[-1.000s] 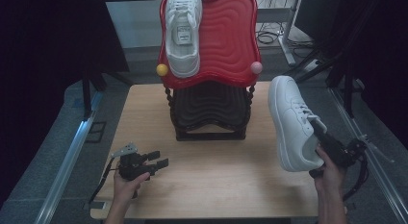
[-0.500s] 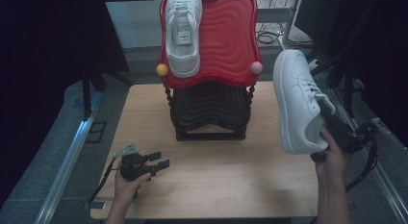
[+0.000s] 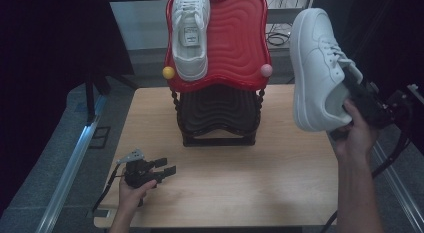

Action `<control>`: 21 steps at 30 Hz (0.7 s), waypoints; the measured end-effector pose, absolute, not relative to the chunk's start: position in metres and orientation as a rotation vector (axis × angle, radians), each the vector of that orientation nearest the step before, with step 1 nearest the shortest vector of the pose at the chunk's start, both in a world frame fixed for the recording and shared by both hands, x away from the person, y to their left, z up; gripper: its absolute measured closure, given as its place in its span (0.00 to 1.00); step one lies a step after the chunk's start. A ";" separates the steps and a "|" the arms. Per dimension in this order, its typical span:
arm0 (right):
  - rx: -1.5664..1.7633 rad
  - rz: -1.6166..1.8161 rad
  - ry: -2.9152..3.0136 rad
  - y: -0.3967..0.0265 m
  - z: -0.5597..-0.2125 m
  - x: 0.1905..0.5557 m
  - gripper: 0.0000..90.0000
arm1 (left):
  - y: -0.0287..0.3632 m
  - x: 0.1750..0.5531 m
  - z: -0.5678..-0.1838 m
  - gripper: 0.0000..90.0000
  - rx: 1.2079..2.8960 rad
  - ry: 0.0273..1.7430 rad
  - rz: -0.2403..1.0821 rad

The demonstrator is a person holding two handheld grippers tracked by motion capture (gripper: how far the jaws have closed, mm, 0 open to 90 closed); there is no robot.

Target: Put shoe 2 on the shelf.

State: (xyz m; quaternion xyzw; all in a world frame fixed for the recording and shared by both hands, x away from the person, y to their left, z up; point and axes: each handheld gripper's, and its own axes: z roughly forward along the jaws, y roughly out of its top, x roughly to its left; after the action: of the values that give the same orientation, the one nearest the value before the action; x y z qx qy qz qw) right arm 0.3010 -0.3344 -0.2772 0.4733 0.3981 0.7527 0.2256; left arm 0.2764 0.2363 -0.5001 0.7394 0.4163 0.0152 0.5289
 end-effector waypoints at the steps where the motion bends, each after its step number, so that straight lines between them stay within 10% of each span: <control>1: 1.306 2.066 1.097 -0.333 -0.272 0.303 0.91 | 0.236 0.276 -0.500 0.40 1.766 0.994 0.037; 21: 1.288 2.030 1.148 -0.270 -0.208 0.336 0.91 | 0.238 0.276 -0.499 0.40 1.760 0.987 0.035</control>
State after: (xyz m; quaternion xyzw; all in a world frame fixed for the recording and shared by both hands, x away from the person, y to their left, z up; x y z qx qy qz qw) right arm 0.3361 -0.2701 -0.2078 0.4699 0.4187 0.7403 0.2365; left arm 0.2759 0.2377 -0.4986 0.7380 0.4141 0.0148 0.5326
